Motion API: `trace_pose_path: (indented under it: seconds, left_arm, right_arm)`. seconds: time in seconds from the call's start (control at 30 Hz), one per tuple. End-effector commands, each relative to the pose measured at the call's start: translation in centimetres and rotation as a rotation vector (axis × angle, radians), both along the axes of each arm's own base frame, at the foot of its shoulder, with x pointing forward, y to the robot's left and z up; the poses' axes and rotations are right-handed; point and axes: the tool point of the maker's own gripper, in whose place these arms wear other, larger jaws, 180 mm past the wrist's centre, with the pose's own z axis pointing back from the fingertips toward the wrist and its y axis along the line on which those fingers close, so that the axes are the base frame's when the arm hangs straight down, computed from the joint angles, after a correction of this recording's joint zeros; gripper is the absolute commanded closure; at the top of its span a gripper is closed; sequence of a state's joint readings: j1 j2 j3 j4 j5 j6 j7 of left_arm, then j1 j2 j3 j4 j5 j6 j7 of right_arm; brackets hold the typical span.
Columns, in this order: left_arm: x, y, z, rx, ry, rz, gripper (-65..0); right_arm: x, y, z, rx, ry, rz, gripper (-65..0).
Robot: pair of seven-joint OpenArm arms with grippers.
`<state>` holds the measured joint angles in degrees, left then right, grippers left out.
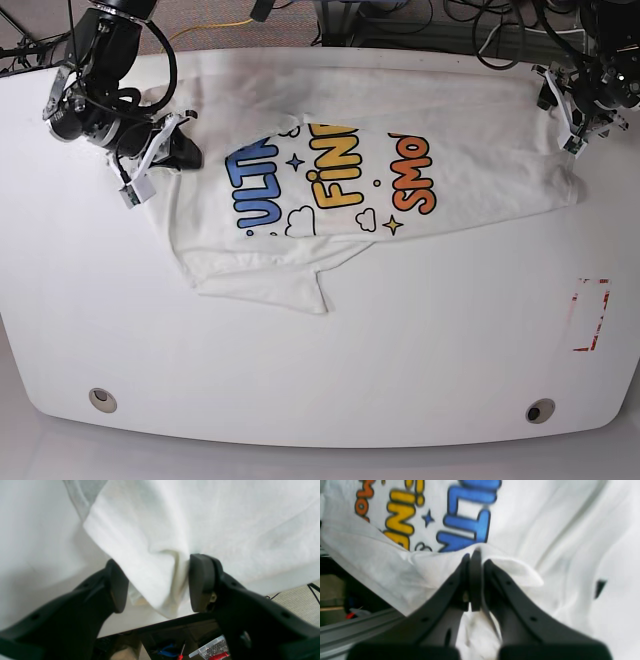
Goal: Fold the T-shirt properly
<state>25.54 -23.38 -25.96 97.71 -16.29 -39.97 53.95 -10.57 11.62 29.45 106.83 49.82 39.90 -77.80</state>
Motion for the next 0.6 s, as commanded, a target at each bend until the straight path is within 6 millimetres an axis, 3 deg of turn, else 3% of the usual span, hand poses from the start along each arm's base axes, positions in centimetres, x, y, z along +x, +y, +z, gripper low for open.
trace_pose_path:
  seconds: [0.0, 0.27, 0.4, 0.57]
  left_arm:
    - [0.6, 0.5, 0.7, 0.017, -0.021, -0.011, -34.4]
    - [0.5, 0.5, 0.7, 0.017, -0.018, -0.011, -34.4]
    - [0.3, 0.5, 0.6, 0.018, -0.012, -0.011, -34.4]
    - [0.0, 0.7, 0.5, 0.029, 0.008, -0.007, -34.4]
  right_arm:
    - [1.1, 0.0, 2.2, -0.011, -0.085, 0.011, -0.2]
    - [2.3, -0.4, 2.5, -0.011, -0.098, 0.007, -0.8]
    - [2.6, -0.1, 4.2, 0.007, -0.148, 0.041, -0.8]
    - [2.5, -0.1, 4.9, 0.041, -0.165, 0.06, -0.8]
